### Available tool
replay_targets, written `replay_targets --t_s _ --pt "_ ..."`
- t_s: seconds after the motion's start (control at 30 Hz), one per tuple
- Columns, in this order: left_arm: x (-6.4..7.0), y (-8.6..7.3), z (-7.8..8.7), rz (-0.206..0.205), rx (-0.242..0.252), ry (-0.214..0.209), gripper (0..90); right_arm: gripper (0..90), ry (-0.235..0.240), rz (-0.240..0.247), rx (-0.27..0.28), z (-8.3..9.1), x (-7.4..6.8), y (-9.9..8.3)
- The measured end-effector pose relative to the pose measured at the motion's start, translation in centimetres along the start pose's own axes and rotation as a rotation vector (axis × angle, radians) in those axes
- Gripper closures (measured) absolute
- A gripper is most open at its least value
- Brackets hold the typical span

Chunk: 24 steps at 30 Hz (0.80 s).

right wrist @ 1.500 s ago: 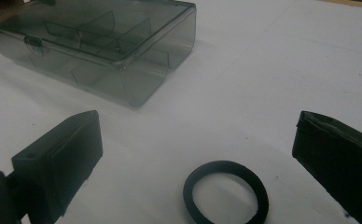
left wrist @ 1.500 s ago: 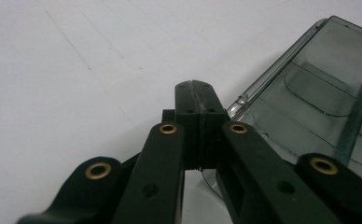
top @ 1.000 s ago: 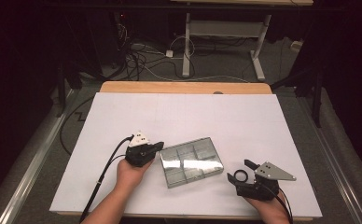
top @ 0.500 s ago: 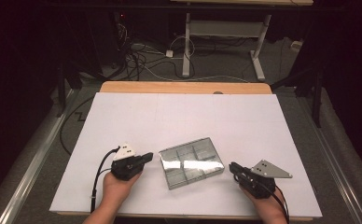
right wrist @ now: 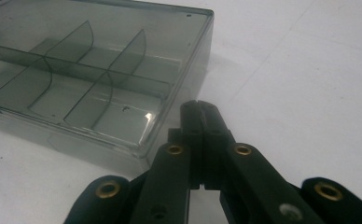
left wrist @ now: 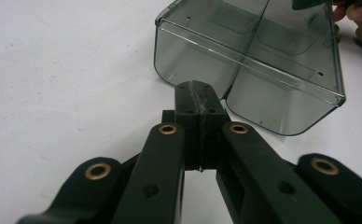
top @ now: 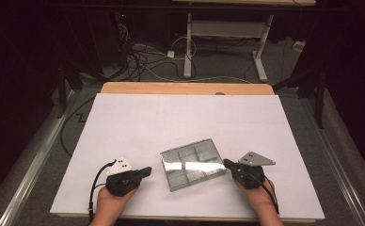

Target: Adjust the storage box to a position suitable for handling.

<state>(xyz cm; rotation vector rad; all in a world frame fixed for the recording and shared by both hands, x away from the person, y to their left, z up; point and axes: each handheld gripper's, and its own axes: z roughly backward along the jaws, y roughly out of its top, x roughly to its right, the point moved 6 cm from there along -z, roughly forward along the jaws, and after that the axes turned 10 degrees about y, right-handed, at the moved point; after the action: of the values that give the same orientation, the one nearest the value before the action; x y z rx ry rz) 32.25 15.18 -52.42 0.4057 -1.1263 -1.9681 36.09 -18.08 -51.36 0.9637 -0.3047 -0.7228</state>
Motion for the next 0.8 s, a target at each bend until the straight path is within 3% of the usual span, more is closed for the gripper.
replay_targets --t_s 0.2,0.4,0.47,0.5,0.53,0.63,0.8 --pt "-0.1 -0.2 -0.3 0.001 -0.012 -0.002 87.7 90.0 0.017 0.023 -0.011 0.0 -0.4 -0.1" --pt "-0.1 -0.3 -0.3 -0.013 -0.023 0.016 87.6 90.0 0.090 0.076 -0.022 0.3 -3.9 -0.8" --pt "-0.3 -0.4 -0.1 -0.006 -0.028 0.036 87.7 90.0 0.122 0.098 -0.031 0.3 -5.3 -1.2" --pt "-0.3 -0.4 -0.1 -0.006 -0.028 0.036 87.7 90.0 0.122 0.098 -0.031 0.3 -5.3 -1.2" --pt "-0.6 -0.6 0.2 0.008 -0.030 0.050 87.6 90.0 0.147 0.125 -0.045 0.3 -6.5 -1.4" --pt "-0.7 -0.8 0.5 0.011 -0.039 0.055 87.7 90.0 0.158 0.137 -0.045 0.4 -7.2 -1.4" --pt "0.1 -1.7 0.9 -0.017 -0.072 0.049 87.6 90.0 0.150 0.119 -0.011 0.8 -6.8 -0.9"
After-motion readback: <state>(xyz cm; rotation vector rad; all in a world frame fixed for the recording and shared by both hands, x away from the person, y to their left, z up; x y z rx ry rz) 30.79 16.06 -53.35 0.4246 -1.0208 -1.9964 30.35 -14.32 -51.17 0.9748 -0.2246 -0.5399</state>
